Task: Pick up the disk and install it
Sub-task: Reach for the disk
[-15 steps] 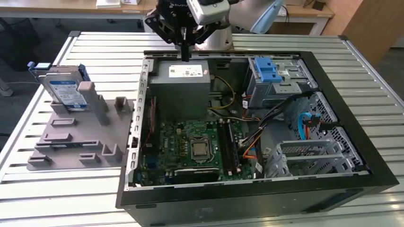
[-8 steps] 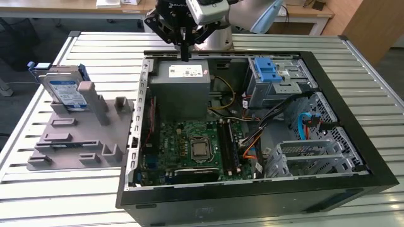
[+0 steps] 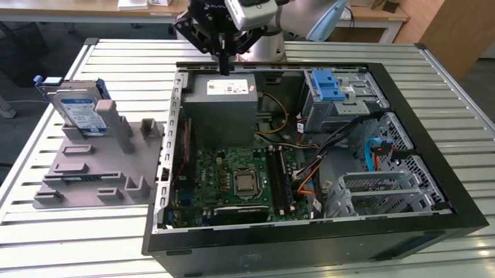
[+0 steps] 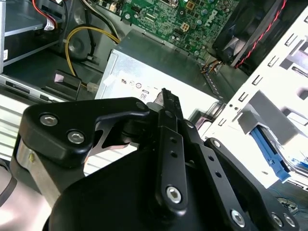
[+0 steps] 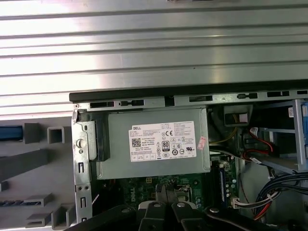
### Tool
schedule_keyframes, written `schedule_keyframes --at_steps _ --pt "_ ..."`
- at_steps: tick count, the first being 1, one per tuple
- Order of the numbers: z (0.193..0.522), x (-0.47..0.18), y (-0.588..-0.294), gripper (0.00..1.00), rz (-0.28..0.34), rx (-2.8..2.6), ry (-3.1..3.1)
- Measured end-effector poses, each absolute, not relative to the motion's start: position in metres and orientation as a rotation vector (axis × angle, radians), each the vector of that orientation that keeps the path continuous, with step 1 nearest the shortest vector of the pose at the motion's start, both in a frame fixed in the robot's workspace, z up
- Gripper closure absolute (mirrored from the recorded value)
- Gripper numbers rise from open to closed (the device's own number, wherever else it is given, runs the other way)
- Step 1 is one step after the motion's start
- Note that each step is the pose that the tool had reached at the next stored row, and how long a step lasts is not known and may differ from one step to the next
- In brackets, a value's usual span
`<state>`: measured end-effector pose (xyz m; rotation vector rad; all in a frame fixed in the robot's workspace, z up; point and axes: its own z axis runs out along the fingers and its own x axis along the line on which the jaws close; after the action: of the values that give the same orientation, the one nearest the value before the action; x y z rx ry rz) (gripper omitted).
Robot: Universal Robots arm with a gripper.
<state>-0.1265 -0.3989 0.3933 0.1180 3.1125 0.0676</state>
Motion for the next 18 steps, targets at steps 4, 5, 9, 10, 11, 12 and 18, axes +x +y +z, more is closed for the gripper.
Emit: schedule_keyframes --at_steps 4,5,9,10,11,12,18 --pt "0.3933 -0.1289 -0.3989 0.89 0.068 0.118 3.113" --pt "0.3933 -0.1294 -0.3989 0.89 0.068 0.118 3.113" --pt "0.3933 -0.1309 -0.3989 0.89 0.068 0.118 3.112" --pt "0.3933 -0.1312 -0.3989 0.89 0.068 0.118 3.113" --pt "0.3933 -0.1316 -0.3989 0.89 0.068 0.118 3.112" --pt "0.3933 -0.1320 -0.3989 0.89 0.068 0.118 3.113" --pt "0.3933 -0.1348 -0.3989 0.89 0.068 0.118 3.113"
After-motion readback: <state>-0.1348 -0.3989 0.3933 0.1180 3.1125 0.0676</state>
